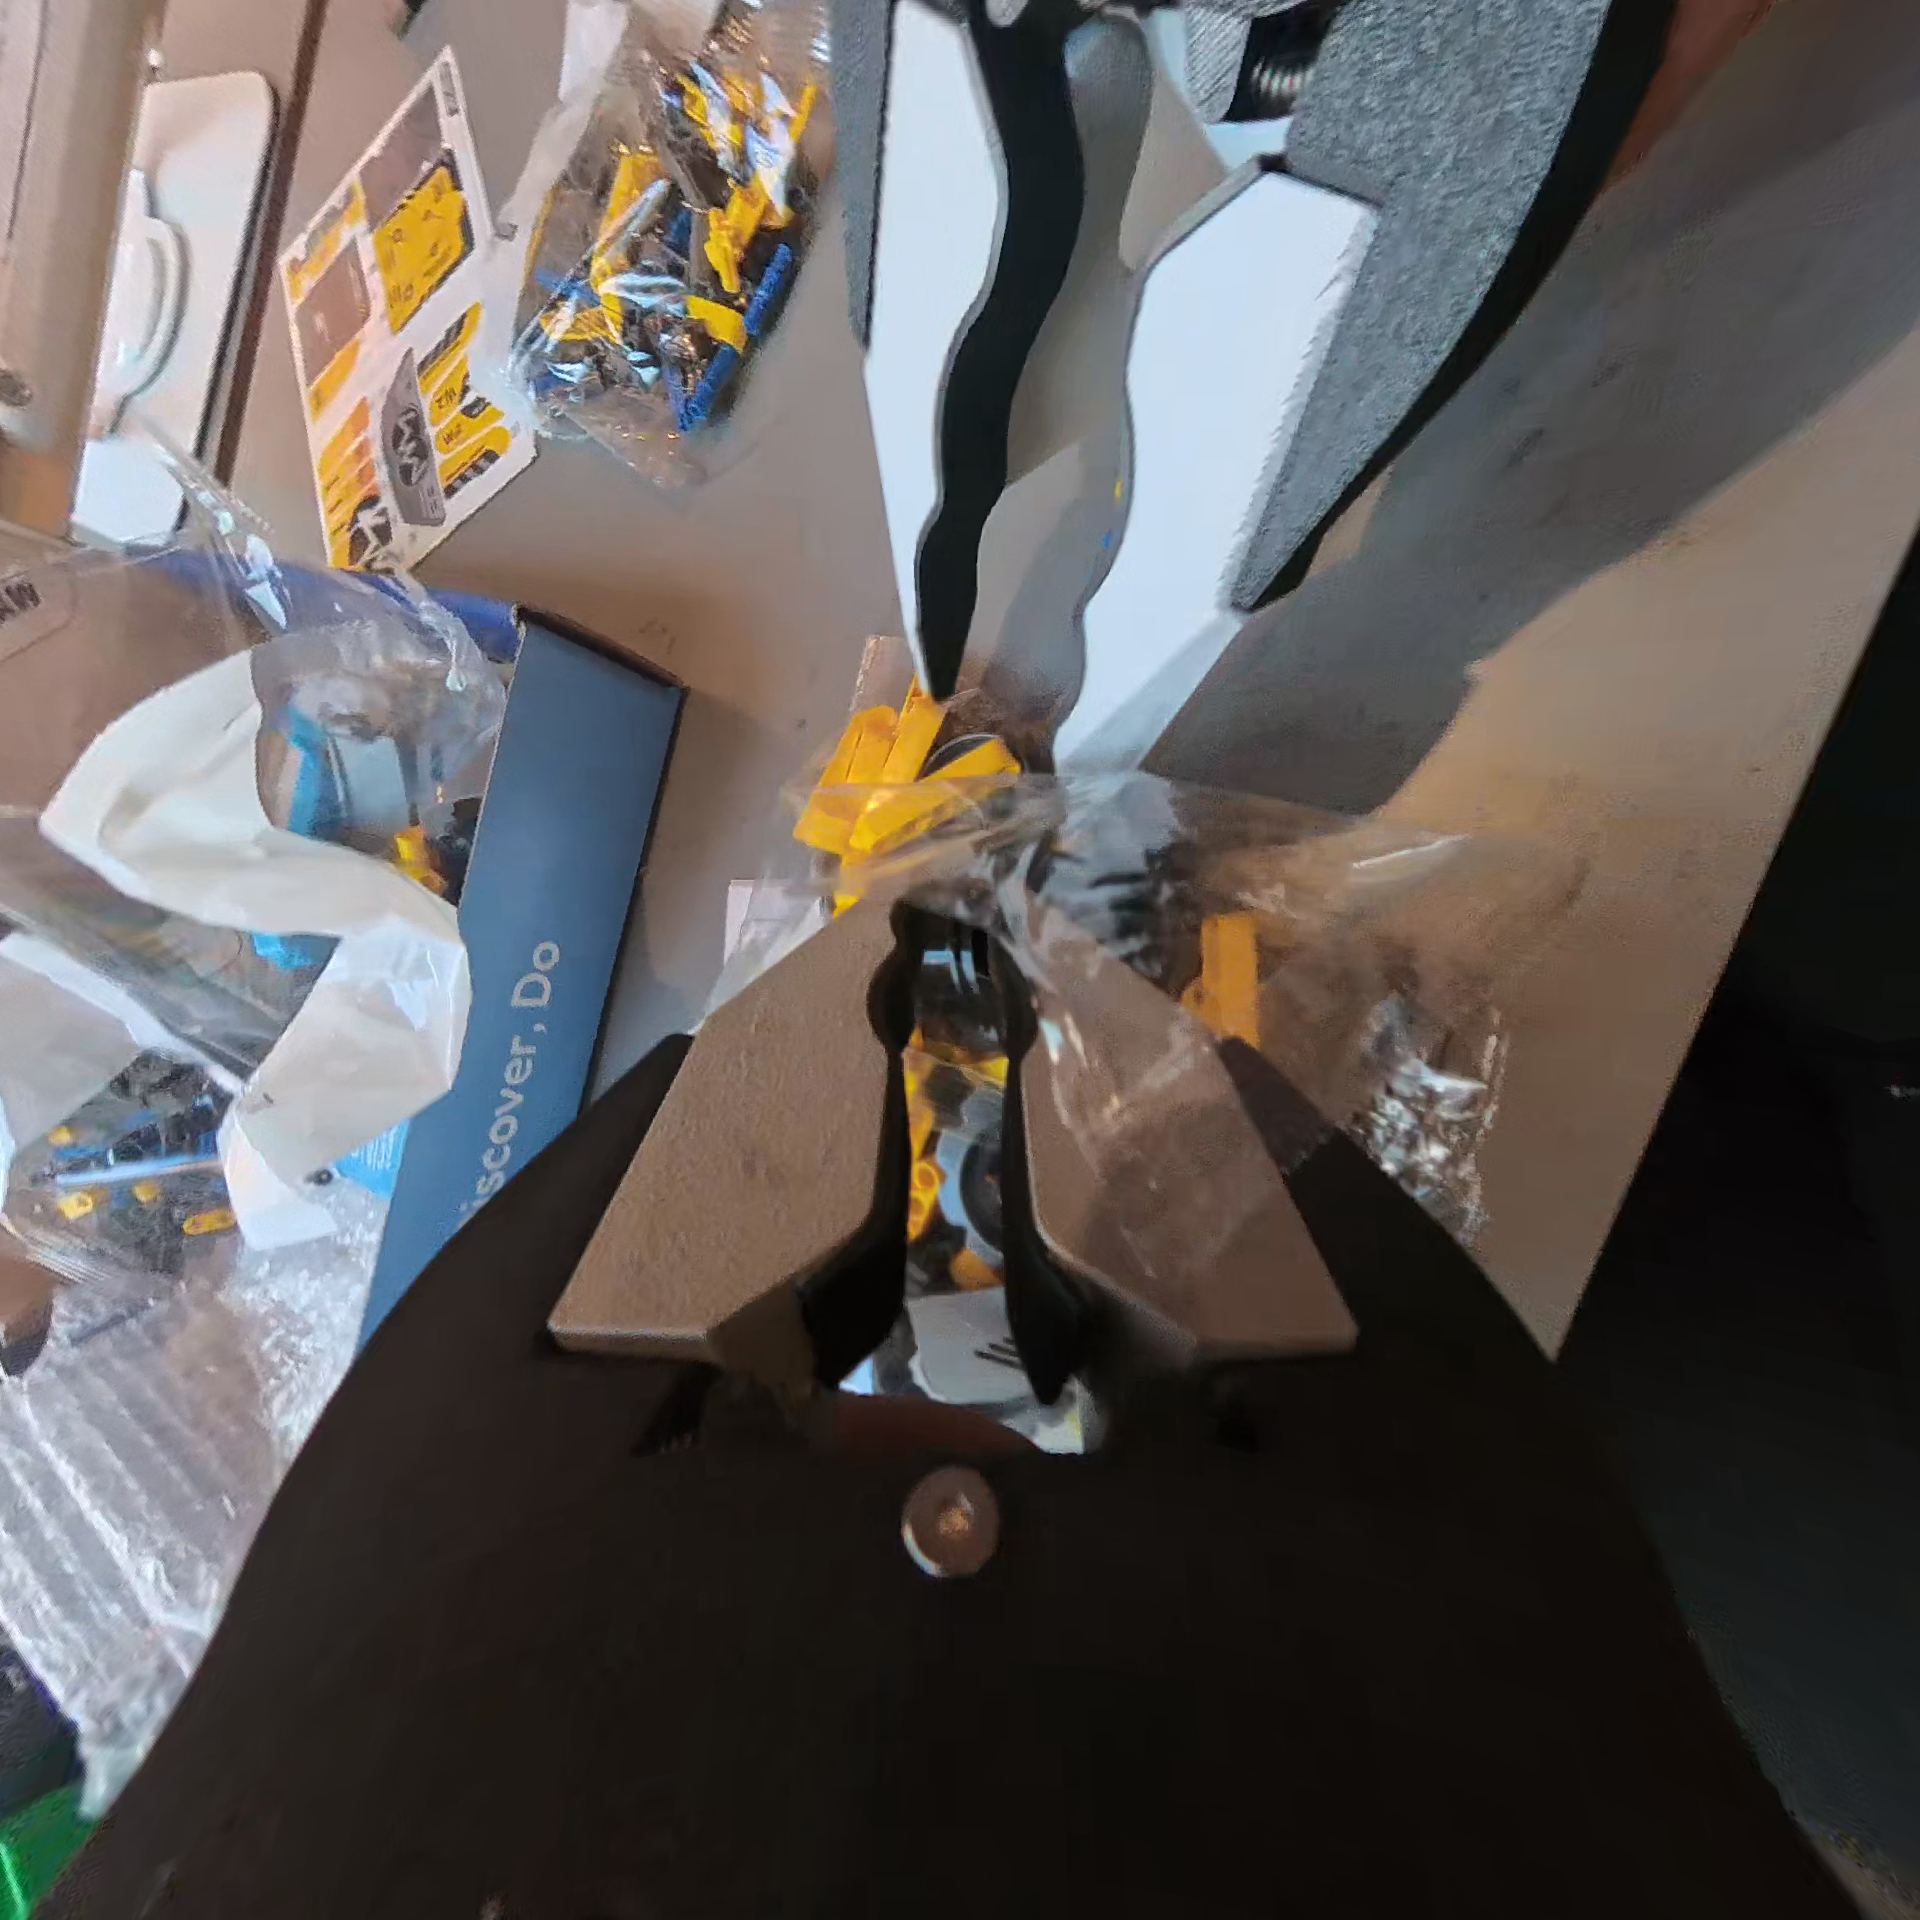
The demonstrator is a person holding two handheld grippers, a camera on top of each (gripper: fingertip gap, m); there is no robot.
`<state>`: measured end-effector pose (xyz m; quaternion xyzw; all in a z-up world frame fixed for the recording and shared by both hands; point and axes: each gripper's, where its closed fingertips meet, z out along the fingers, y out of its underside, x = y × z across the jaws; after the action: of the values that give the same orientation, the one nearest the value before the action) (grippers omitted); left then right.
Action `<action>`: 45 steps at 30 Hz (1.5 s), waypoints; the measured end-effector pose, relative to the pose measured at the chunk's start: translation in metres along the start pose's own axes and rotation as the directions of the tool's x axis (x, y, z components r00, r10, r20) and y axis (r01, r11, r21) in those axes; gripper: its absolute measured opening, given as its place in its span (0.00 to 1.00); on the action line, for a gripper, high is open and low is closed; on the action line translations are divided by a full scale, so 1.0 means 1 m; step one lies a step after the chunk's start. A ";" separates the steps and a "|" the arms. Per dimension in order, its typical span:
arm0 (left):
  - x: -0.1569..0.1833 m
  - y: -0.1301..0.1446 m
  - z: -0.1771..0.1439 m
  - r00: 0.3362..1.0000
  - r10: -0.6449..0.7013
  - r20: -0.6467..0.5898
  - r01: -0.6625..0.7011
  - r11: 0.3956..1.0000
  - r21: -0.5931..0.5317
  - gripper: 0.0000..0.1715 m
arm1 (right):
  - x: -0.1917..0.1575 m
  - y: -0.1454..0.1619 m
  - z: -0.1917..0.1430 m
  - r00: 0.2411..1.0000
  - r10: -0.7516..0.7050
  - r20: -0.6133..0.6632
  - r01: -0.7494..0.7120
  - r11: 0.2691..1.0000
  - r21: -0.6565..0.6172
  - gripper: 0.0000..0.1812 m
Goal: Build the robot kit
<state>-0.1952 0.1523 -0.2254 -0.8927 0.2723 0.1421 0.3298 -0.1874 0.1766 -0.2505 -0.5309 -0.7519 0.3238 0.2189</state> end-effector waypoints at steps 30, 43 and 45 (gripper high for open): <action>-0.046 0.013 0.023 0.984 0.175 0.010 -0.174 0.983 -0.061 0.00 | 0.033 -0.026 0.016 0.999 0.002 0.047 -0.003 1.000 0.020 0.16; -0.054 0.018 0.025 0.988 0.157 -0.014 -0.158 0.983 -0.095 0.00 | 0.070 -0.053 0.044 0.981 -0.039 -0.189 0.051 0.997 0.060 0.00; -0.053 0.021 0.026 0.987 0.157 -0.016 -0.158 0.981 -0.111 0.00 | 0.062 -0.047 0.055 0.985 -0.100 -0.140 0.099 0.995 -0.010 0.00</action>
<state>-0.2520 0.1773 -0.2327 -0.8859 0.3349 0.1796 0.2661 -0.2766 0.2098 -0.2562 -0.5145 -0.7607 0.2731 0.2864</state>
